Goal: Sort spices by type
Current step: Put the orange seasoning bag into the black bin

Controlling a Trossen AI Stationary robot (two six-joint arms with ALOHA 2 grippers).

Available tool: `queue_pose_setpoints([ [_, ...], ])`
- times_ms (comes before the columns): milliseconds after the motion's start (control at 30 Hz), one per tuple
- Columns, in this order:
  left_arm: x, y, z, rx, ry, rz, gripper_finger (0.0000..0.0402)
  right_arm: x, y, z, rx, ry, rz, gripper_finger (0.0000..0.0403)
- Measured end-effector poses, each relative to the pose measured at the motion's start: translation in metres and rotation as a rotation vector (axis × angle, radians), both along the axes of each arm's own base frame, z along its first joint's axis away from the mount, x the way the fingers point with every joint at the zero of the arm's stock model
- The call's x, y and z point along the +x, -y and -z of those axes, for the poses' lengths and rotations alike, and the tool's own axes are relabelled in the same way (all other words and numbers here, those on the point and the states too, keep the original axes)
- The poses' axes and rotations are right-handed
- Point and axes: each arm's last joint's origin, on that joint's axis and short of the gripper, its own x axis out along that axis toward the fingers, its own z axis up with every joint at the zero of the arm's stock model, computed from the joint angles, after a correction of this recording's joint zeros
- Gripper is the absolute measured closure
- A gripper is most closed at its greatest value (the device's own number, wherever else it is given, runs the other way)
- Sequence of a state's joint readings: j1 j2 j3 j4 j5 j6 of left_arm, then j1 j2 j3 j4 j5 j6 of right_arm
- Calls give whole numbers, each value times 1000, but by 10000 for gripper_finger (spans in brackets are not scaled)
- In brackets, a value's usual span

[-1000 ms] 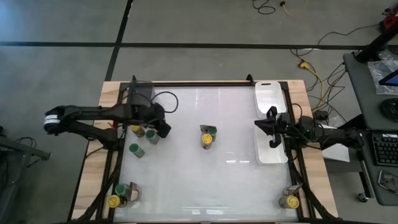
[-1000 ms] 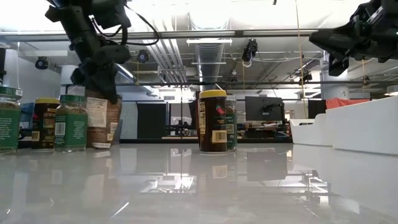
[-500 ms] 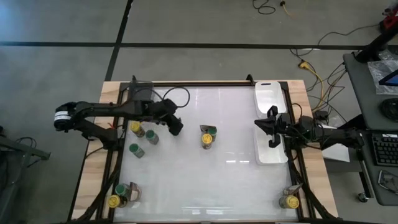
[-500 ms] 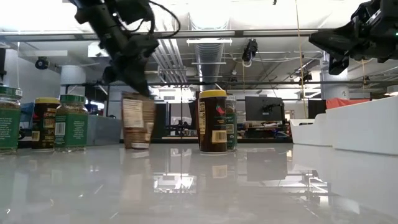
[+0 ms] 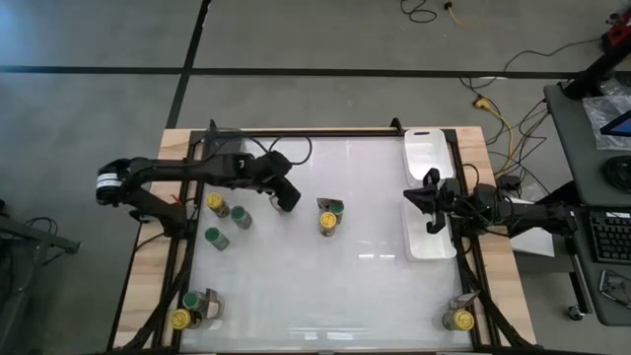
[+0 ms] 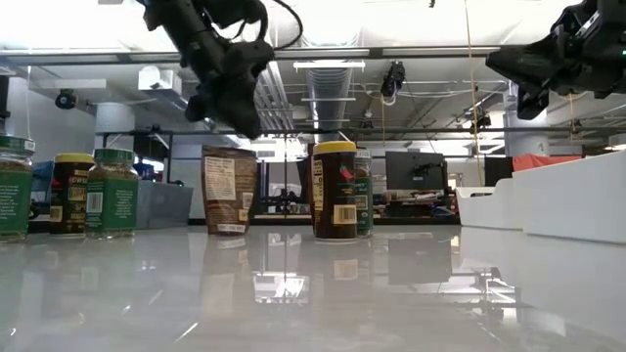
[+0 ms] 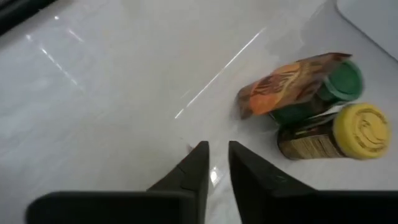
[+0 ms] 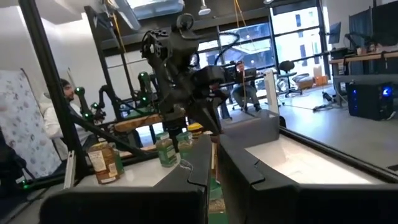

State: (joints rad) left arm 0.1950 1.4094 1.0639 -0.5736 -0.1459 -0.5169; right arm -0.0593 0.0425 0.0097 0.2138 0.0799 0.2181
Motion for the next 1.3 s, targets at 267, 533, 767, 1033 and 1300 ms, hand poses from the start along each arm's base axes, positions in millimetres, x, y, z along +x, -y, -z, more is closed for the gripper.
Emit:
queue_pose_setpoints([
  [267,-46,23,-33,80,4,54,253,0,0,0,191,28,-35,385],
  [533,-91,32,-22,73,99,49,182,0,0,-1,274,47,-50,385],
  [767,-98,33,12,131,73,138,136,0,0,-1,298,51,-56,385],
  [1033,-95,33,42,158,46,175,114,-1,0,-5,296,64,-57,385],
  [1300,-81,31,68,176,37,195,114,-2,0,-10,292,115,-65,385],
])
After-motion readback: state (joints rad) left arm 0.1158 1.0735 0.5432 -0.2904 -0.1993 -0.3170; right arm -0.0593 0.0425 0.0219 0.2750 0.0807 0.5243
